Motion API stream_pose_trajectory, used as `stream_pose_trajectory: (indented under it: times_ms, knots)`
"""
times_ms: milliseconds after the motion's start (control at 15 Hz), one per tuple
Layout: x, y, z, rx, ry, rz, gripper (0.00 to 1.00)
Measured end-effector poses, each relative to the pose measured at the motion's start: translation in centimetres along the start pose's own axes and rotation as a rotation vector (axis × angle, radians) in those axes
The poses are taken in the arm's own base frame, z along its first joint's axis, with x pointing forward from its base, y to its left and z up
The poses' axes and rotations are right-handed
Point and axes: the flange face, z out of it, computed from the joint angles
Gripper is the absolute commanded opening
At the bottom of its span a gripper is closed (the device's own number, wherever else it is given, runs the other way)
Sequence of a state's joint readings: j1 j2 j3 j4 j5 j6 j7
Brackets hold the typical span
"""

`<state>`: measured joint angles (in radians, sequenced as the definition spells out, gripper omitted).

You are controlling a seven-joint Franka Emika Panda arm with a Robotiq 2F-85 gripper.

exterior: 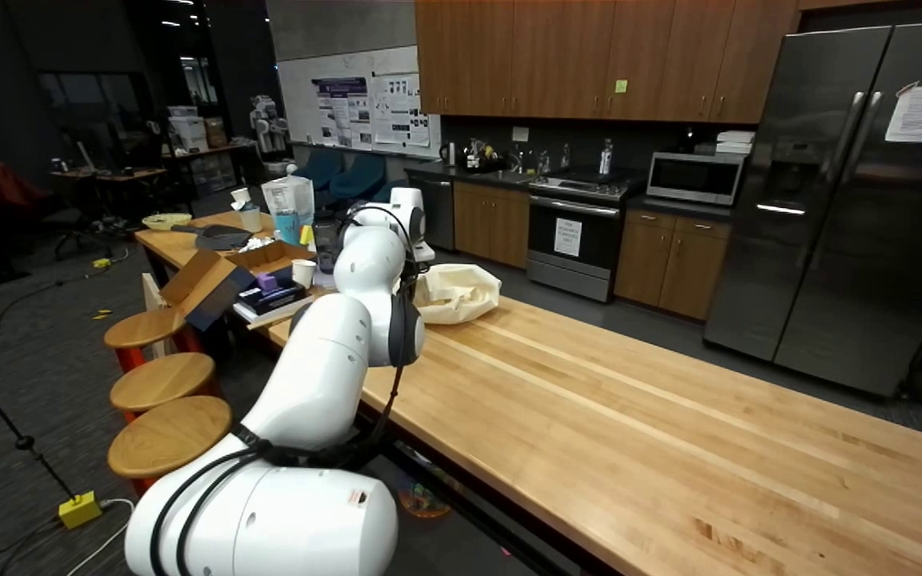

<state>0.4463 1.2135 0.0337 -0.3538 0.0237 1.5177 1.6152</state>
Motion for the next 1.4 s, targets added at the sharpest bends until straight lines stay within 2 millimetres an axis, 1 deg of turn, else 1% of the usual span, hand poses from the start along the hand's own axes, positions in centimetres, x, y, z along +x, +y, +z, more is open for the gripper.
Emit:
stream_pose_trajectory:
  times_ms: [133, 267, 400, 467, 600, 667, 800, 867, 1000, 1067, 1200, 1267, 1400]
  knots:
    - [-1.6, -0.2, -1.1, 0.044, 0.004, -0.054, 0.01]
    - [-2.6, -0.1, -1.5, 0.052, 0.006, -0.090, 0.01]
    - [-2.8, 0.1, -1.1, 0.029, 0.006, -0.094, 0.01]
    - [-2.5, 0.2, -0.7, 0.010, 0.007, -0.089, 0.01]
    - [-1.1, 0.5, 0.4, -0.044, 0.000, -0.067, 0.01]
    - [0.0, 0.8, 1.0, -0.081, -0.007, -0.046, 0.01]
    - [3.0, 1.4, 2.2, -0.157, -0.036, 0.010, 0.01]
    - [5.0, 1.8, 2.8, -0.193, -0.061, 0.044, 0.01]
    - [8.2, 2.3, 3.4, -0.231, -0.103, 0.091, 0.01]
    - [9.5, 2.5, 3.6, -0.239, -0.124, 0.107, 0.01]
    - [11.0, 2.6, 3.2, -0.225, -0.153, 0.125, 0.01]
    - [11.3, 2.5, 2.8, -0.208, -0.163, 0.128, 0.01]
    - [10.9, 2.0, 2.1, -0.168, -0.175, 0.120, 0.01]
